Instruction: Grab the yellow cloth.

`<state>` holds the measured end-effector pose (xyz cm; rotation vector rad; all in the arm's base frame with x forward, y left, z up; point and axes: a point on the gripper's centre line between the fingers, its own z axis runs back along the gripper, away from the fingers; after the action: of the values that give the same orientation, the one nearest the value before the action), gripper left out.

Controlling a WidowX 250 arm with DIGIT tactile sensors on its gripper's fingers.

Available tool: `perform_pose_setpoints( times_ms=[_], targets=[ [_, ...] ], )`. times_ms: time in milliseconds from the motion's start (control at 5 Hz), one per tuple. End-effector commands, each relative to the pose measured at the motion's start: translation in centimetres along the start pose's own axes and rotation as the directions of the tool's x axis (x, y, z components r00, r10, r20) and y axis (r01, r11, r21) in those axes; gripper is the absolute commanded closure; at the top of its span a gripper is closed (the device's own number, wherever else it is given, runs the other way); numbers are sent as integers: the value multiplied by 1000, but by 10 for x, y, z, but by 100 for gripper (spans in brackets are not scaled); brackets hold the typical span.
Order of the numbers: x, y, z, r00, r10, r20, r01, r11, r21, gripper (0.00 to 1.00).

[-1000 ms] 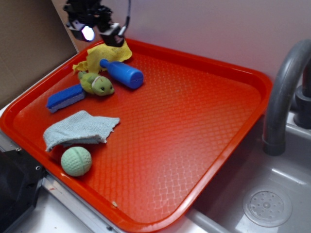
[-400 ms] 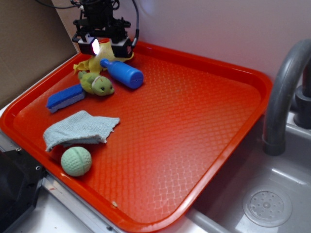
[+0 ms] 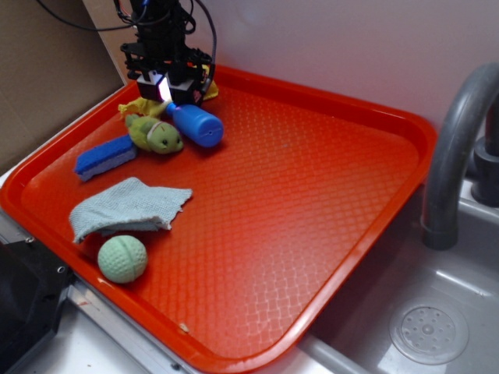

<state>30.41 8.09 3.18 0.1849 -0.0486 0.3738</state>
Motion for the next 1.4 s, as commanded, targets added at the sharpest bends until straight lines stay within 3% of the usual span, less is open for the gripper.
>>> perform_pose_setpoints(
  times_ms=[0,200,400,600,800,1000,1200],
  targets=[
    [6,-1,12,992,-39,120,39,999,9,100],
    [1,0,18,987,-41,155,41,999,4,100],
    [-8,7,39,979,-45,199,55,998,-43,100],
    [-30,16,90,946,-96,309,140,982,-126,100],
    [-47,3,142,905,-173,388,231,967,-106,100],
    [-57,-24,189,859,-323,397,390,915,-100,100],
    [-71,-49,186,846,-377,378,452,882,-132,100]
  ],
)
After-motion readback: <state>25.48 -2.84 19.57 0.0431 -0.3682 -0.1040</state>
